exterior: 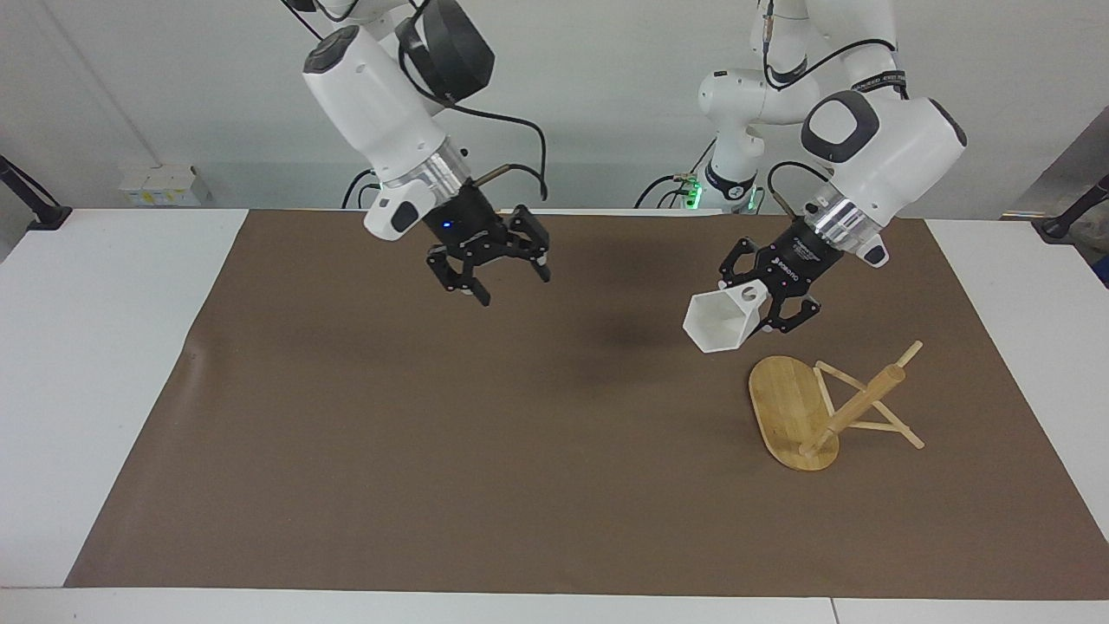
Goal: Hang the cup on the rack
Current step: 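Open the right gripper and withdraw it while the left gripper carries cup, then hang the cup on a peg of the wooden mug tree with the left gripper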
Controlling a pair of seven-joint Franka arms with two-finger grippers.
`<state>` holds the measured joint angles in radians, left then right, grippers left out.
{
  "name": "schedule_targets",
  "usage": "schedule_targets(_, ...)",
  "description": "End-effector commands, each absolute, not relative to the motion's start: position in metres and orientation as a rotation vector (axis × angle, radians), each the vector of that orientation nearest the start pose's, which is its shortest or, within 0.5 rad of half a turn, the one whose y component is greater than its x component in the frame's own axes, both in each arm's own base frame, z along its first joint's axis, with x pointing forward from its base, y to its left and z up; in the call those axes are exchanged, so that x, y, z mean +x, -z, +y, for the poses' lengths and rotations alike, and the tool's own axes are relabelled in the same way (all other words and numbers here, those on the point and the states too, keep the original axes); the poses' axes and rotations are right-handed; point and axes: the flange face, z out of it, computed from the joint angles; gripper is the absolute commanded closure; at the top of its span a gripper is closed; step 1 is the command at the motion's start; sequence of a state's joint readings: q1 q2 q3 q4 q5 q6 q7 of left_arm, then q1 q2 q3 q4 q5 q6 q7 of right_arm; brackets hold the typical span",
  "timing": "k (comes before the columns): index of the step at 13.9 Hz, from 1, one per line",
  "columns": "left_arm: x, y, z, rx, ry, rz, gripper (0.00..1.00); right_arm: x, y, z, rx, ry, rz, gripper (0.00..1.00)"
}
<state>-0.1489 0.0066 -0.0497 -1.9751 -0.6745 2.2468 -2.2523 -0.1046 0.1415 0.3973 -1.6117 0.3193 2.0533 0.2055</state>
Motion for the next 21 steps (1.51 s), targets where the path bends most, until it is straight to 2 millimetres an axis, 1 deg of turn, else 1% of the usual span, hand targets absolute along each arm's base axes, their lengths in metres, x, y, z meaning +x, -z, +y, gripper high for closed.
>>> schedule_targets(1,0.581,-0.48,-0.122,0.785,0.614,2.547,1.0,0.595,-0.59,0.154,-2.885,0.368,-0.034,0.0)
schedule_targets(2,0.585,-0.472,-0.12,0.731,0.616,2.57,1.0,0.595,-0.592,0.143,-2.941,0.393,-0.074,0.0)
schedule_targets(3,0.588,-0.47,-0.116,0.686,0.603,2.573,1.0,0.599,-0.593,0.124,-2.972,0.41,-0.057,0.0)
schedule_targets(4,0.591,-0.467,-0.107,0.641,0.595,2.58,1.0,0.603,-0.593,0.104,-2.984,0.417,-0.015,0.0)
schedule_targets(6,0.593,-0.464,-0.102,0.59,0.601,2.596,1.0,0.609,-0.592,0.057,-2.999,0.422,0.091,0.0)
schedule_targets(7,0.596,-0.463,-0.094,0.553,0.592,2.599,1.0,0.611,-0.591,0.041,-3.008,0.419,0.105,0.0)
schedule_targets(8,0.597,-0.462,-0.093,0.525,0.591,2.603,1.0,0.611,-0.589,0.029,-3.021,0.412,0.108,0.0)
schedule_targets(11,0.598,-0.459,-0.091,0.499,0.594,2.613,1.0,0.608,-0.586,0.023,-3.085,0.377,0.077,0.0)
schedule_targets(13,0.6,-0.455,-0.082,0.465,0.593,2.623,1.0,0.604,-0.586,0.022,-3.1,0.341,0.041,0.0)
schedule_targets(14,0.601,-0.454,-0.081,0.446,0.587,2.622,1.0,0.603,-0.585,0.015,-3.11,0.319,-0.01,0.0)
schedule_targets(16,0.603,-0.449,-0.08,0.427,0.577,2.622,1.0,0.599,-0.585,-0.012,-3.131,0.266,-0.064,0.0)
schedule_targets(17,0.603,-0.448,-0.08,0.426,0.576,2.622,1.0,0.596,-0.584,-0.026,-3.139,0.23,-0.053,0.0)
schedule_targets(18,0.604,-0.447,-0.079,0.424,0.576,2.624,1.0,0.594,-0.584,-0.027,-3.141,0.19,-0.052,0.0)
schedule_targets(19,0.605,-0.443,-0.079,0.42,0.578,2.629,1.0,0.591,-0.586,-0.038,-3.136,0.158,-0.013,0.0)
schedule_targets(20,0.608,-0.441,-0.079,0.416,0.581,2.633,1.0,0.588,-0.589,-0.045,-3.14,0.123,0.003,0.0)
schedule_targets(21,0.608,-0.438,-0.079,0.408,0.582,2.638,1.0,0.585,-0.59,-0.055,-3.138,0.095,-0.003,0.0)
